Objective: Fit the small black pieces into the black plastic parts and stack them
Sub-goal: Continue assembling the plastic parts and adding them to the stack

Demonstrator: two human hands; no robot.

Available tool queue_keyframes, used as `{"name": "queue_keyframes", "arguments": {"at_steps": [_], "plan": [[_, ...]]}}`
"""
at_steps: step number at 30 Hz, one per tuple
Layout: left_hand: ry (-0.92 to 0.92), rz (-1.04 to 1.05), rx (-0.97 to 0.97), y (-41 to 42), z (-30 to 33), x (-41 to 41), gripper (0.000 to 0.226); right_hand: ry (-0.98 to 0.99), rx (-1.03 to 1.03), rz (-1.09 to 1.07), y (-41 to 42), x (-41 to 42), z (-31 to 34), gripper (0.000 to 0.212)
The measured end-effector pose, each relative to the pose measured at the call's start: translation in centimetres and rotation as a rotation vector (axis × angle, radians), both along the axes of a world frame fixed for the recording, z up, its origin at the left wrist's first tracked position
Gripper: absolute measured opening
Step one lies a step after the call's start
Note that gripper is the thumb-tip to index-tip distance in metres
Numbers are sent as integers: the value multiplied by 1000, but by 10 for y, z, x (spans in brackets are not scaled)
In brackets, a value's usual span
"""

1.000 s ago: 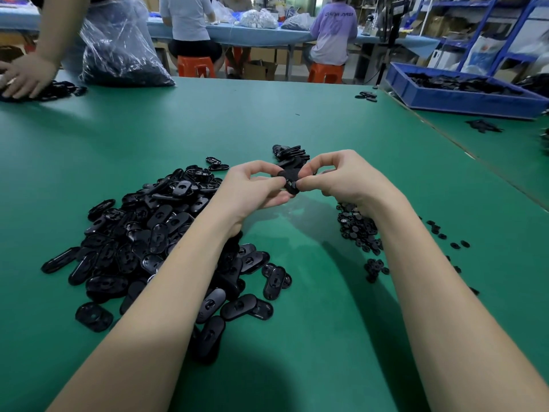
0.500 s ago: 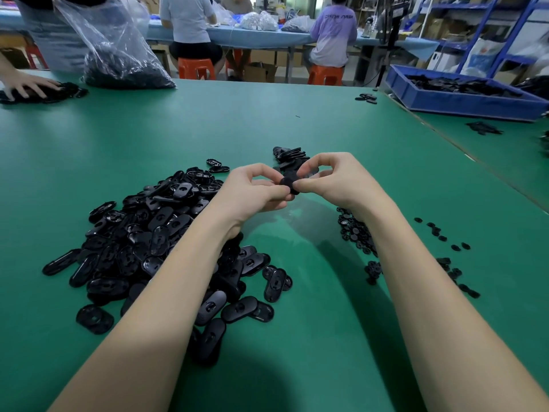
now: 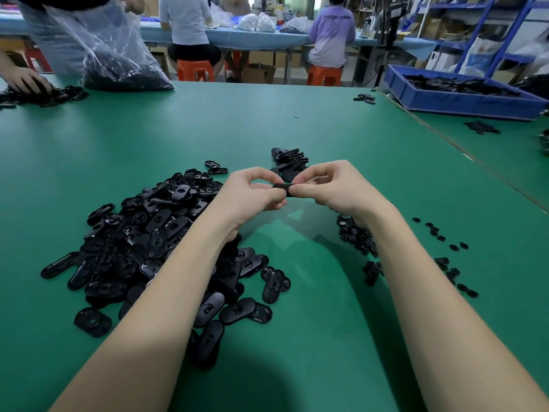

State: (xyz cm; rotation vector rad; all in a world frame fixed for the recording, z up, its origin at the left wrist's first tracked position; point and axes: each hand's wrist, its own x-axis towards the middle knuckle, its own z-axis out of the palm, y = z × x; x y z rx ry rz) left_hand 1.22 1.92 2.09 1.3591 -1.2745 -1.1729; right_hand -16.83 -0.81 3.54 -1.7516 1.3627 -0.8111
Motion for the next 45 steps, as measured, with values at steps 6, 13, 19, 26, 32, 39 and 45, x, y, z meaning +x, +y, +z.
{"name": "queue_keyframes", "arguments": {"at_steps": [6, 13, 19, 26, 32, 39, 45], "plan": [[-73, 31, -24, 1, -2, -3, 15, 75, -18, -43, -3, 6, -4, 8], [-138, 72, -47, -3, -8, 0, 17, 10, -67, -72, -1, 12, -14, 9], [-115, 71, -32, -4, -9, 2, 18, 17, -116, -75, 0, 14, -18, 11], [-124, 44, -10, -4, -10, 2, 16, 16, -100, -45, -2, 13, -23, 12], [-30, 82, -9, -3, -14, 1, 14, 135, -228, 86, -5, 1, -28, 25], [-167, 98, -42, -8, -11, 6, 15, 235, -266, -143, -20, 6, -29, 13], [-316, 141, -114, -10, -20, 4, 13, 186, -133, 28, -15, 11, -20, 15]]}}
